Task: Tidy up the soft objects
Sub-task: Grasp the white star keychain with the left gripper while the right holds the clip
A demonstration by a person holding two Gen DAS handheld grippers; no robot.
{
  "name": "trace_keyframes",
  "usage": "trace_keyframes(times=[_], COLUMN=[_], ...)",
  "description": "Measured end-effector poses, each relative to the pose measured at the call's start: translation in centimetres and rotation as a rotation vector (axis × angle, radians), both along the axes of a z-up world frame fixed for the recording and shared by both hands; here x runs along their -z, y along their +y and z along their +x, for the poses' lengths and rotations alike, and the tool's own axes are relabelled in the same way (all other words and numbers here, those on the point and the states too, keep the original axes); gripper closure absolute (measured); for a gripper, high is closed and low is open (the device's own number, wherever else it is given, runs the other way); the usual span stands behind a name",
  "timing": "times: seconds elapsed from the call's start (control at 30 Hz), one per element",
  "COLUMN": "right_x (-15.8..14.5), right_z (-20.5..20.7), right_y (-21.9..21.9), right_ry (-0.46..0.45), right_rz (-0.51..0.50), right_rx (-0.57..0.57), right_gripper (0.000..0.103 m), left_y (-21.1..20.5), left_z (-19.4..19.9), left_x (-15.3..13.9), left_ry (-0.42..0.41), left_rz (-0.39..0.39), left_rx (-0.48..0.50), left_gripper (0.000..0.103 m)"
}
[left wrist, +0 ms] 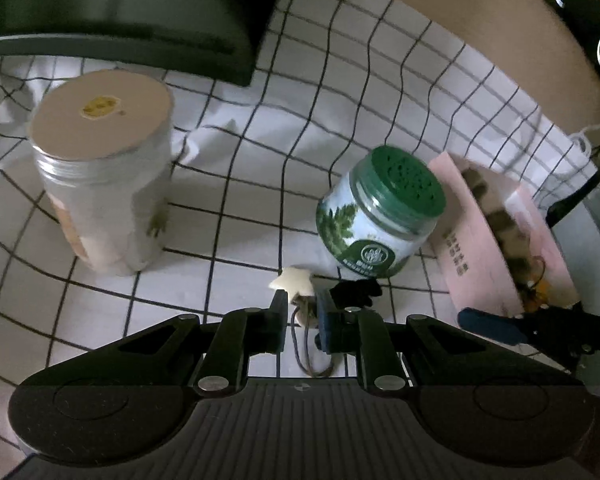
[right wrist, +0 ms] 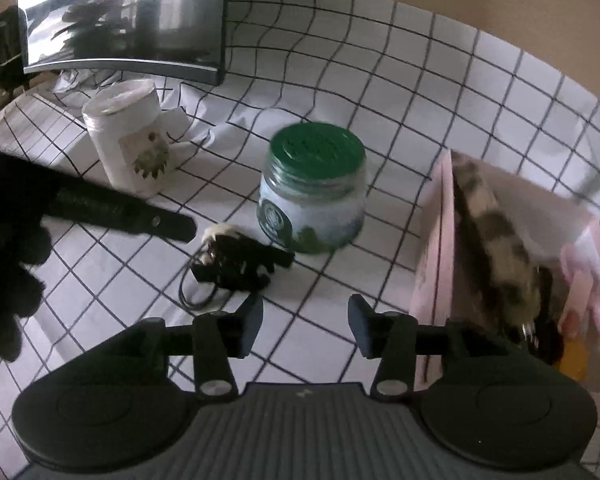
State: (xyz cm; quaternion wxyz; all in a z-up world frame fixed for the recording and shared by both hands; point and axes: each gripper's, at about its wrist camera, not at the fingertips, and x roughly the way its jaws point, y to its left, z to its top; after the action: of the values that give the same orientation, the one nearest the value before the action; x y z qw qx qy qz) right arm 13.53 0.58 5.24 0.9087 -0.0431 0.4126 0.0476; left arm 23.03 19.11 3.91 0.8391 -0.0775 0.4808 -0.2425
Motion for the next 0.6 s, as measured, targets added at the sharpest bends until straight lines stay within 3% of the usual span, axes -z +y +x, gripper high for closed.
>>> trace_keyframes(times=[0.1, 0.23, 0.37, 0.57, 0.6], right_x=[0.8, 0.2, -0.3, 2.1, 2.5], right_z=[0.0, 0.5, 2.1, 5.8, 6.1], right_y=[-0.1, 0.2, 1.7, 3.4, 3.2], right_ry=[0.006, 0.012, 0.002, 0.08, 0.096], right_rz=[0.023, 0.103, 0.154, 0.16, 0.186], right_rx=[-0.006, -0.03, -0.039, -0.001, 0.002], right_gripper=[0.056, 0.055, 0.045, 0.045, 0.049], left_y=[-0.5, 0.2, 2.3, 4.5, 4.6], left_z=[0.2, -0.3, -0.9, -1.3, -1.3], left_x=[0.6, 0.6, -0.3, 0.2, 0.4], left_ry=[0.004, -0.039, -0.054, -0.009, 0.0], left_rz=[0.043, 0.167, 0.177, 0.137, 0.133], left_rx=[0.006, 0.001, -0.02, -0.077, -0.086], left_gripper=[0.086, 0.086, 0.086, 0.086, 0.086])
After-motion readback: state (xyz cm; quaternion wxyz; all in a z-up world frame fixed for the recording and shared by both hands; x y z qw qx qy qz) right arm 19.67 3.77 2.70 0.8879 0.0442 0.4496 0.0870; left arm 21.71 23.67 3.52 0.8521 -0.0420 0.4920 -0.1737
